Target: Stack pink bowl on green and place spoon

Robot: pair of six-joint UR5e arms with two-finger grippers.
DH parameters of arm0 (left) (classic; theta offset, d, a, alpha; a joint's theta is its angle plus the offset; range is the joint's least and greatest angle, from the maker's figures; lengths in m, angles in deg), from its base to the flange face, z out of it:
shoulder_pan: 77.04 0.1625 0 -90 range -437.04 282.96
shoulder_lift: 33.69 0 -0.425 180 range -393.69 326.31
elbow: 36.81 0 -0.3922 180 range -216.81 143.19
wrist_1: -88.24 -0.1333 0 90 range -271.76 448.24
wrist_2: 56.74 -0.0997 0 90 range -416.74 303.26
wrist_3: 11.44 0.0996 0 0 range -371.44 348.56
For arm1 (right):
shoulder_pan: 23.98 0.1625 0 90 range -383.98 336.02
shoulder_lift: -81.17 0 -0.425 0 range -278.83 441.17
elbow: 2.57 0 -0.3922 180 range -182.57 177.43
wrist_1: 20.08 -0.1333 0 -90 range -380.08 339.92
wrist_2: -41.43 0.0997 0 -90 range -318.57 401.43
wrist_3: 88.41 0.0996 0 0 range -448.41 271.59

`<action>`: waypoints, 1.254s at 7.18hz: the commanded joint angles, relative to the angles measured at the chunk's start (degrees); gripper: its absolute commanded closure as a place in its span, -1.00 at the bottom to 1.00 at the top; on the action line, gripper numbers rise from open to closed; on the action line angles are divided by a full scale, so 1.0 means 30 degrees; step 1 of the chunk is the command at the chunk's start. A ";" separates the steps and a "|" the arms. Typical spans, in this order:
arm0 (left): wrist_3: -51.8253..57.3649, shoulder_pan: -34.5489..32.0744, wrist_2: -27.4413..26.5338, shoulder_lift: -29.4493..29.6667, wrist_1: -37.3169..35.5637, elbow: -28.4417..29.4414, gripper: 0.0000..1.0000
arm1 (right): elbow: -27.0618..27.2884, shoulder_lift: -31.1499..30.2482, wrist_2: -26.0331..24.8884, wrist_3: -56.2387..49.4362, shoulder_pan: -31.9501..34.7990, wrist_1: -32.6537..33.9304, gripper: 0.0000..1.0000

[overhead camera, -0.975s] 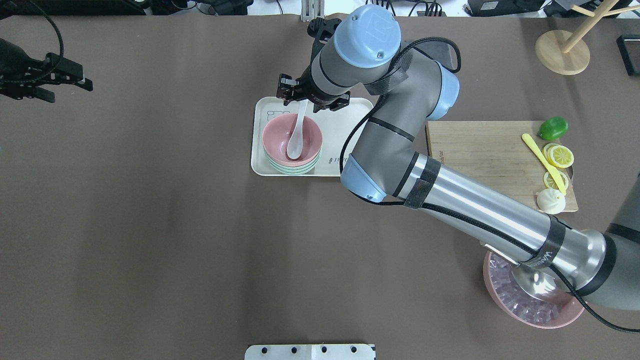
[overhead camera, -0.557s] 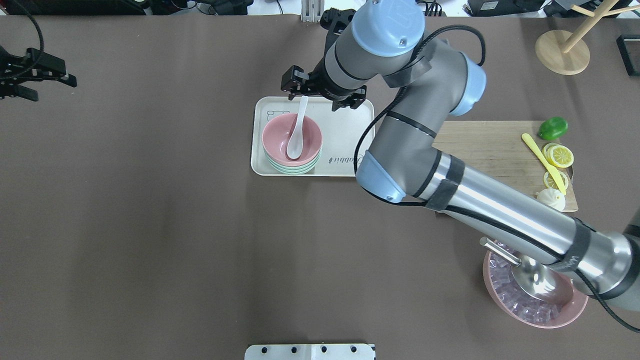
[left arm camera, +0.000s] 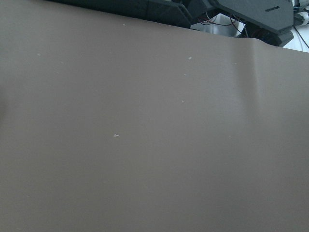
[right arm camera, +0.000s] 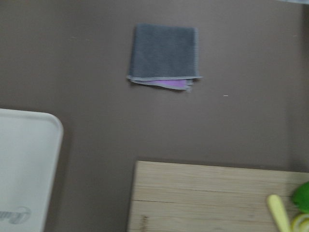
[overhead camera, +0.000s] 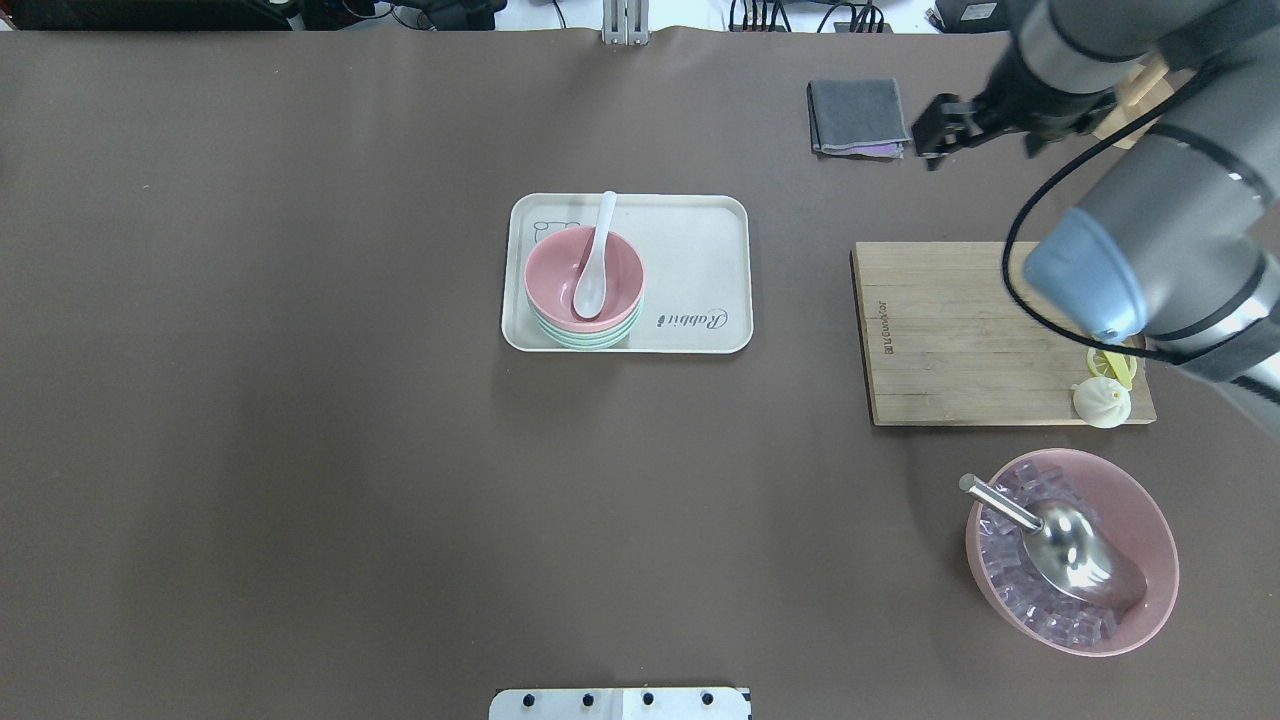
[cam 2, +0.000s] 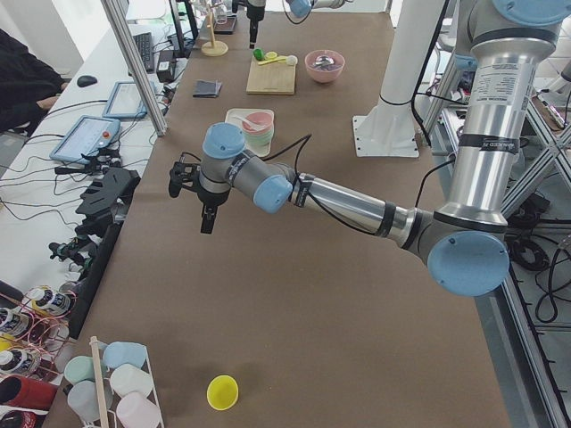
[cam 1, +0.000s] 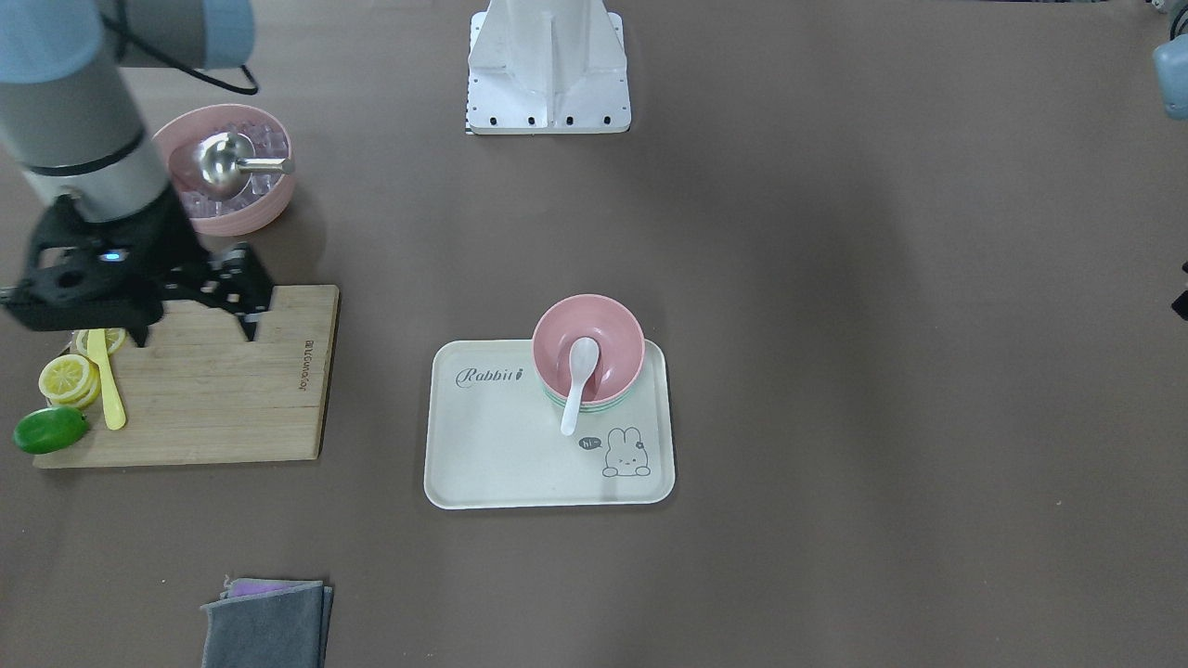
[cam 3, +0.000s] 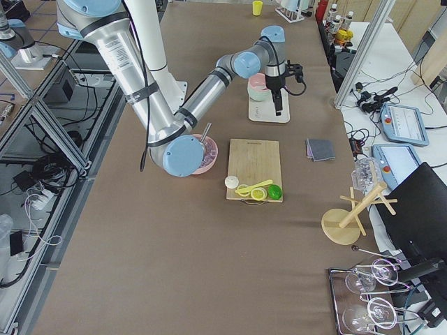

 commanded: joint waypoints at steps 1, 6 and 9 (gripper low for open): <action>0.4302 -0.0879 0.0144 -0.1947 -0.0396 0.0179 -0.96 | -0.1013 -0.3806 0.3340 -0.7893 0.5131 0.0874 -1.00; 0.4080 -0.0968 0.0204 -0.2776 -0.0571 0.1440 -0.96 | -0.5797 -0.5986 0.7701 -1.3988 1.0077 0.0757 -1.00; 0.4078 -0.0997 0.0204 -0.2514 -0.1597 0.1382 -0.96 | -0.5709 -0.5813 0.7700 -1.3695 1.0078 0.0757 -1.00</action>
